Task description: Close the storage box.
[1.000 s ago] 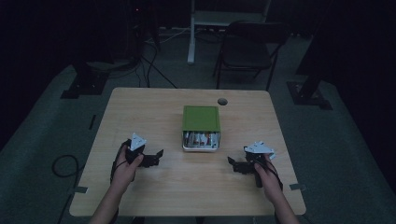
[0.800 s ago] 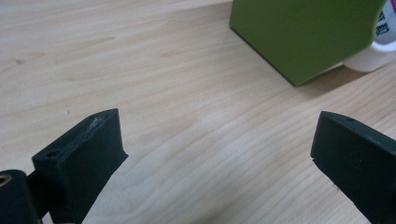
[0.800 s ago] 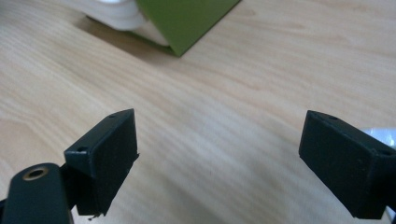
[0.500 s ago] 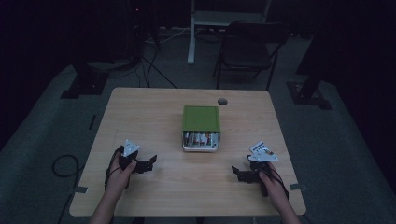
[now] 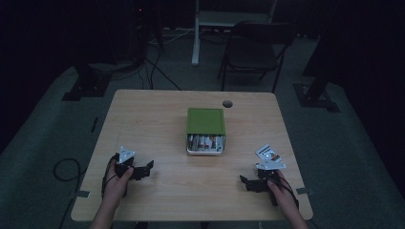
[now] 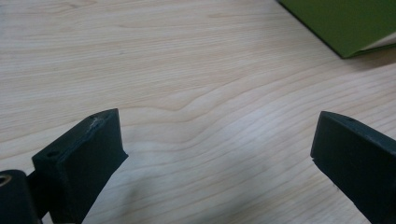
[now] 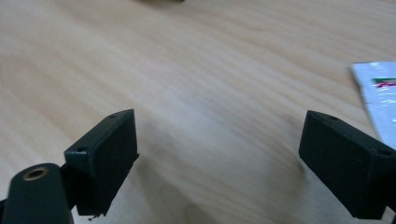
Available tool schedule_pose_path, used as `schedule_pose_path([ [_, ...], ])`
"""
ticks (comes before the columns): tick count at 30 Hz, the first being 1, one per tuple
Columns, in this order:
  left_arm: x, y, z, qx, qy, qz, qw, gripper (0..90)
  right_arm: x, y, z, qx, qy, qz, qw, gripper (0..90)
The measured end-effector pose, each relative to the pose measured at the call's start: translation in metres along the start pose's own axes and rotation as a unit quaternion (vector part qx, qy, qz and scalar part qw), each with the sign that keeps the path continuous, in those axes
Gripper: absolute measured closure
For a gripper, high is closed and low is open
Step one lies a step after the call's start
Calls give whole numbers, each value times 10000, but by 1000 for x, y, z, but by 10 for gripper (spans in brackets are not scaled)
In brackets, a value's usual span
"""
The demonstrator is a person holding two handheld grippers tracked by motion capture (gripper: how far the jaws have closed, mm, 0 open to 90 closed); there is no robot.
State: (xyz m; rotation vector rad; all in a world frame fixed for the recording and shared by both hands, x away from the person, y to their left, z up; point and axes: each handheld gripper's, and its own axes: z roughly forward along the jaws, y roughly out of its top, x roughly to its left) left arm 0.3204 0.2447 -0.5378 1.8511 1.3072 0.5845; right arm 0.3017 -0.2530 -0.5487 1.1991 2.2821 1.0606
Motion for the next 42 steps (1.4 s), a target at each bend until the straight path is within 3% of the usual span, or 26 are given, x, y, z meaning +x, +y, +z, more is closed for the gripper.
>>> schedule_pose_path([
  [6, 10, -4, -3, 12, 252, -167, 9995, 28, 4, 1, 3, 206, 113, -227, 9995, 112],
  [11, 17, -8, -7, 148, 537, -287, 9980, 28, 4, 2, 4, 226, 99, -286, 9993, 113],
  [17, 24, -10, -14, 104, 740, -381, 9965, 28, 4, 2, 5, 232, 141, -319, 9991, 112],
  [27, 40, -16, -27, 248, 1335, -708, 9882, 28, 4, 2, 5, 227, 140, -319, 9991, 112],
  [36, 46, -24, -27, 566, 1485, -902, 9832, 28, 3, 2, 5, 224, 146, -307, 9992, 112],
  [38, 46, -25, -26, 817, 1513, -854, 9814, 28, 3, 2, 5, 224, 148, -303, 9992, 113],
  [42, 45, -26, -26, 807, 1534, -869, 9810, 31, 3, 2, 5, 221, 161, -291, 9992, 113],
])
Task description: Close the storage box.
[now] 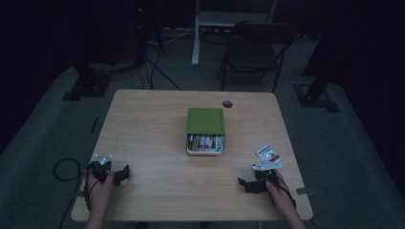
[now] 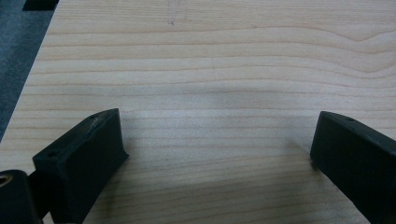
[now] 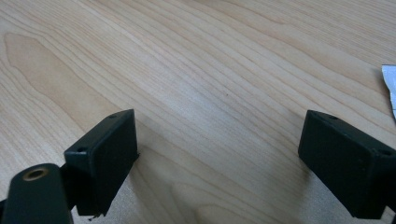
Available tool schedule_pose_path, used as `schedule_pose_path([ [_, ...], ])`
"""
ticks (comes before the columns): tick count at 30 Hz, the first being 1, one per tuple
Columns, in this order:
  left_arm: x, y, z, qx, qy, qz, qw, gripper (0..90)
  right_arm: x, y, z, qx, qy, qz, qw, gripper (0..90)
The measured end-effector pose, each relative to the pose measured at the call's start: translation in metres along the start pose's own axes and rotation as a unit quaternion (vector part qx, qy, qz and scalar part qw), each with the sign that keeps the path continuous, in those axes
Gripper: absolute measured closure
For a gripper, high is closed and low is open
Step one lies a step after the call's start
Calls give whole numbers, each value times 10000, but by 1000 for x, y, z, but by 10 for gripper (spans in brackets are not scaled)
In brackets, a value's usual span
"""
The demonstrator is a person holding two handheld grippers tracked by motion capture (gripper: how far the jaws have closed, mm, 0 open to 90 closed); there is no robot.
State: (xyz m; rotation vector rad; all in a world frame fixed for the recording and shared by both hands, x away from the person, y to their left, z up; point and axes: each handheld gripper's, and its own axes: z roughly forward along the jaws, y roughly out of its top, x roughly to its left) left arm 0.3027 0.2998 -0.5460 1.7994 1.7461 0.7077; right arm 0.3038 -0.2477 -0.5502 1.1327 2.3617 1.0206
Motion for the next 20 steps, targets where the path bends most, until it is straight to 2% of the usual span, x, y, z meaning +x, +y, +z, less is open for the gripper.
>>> schedule_pose_path([
  [5, -1, 0, 0, 9, 66, -71, 10000, 23, 0, 0, 0, 7, -17, -20, 10000, 113],
  [20, -1, 0, 0, 11, 67, -70, 10000, 22, 0, 0, 0, 8, -20, -27, 10000, 112],
])
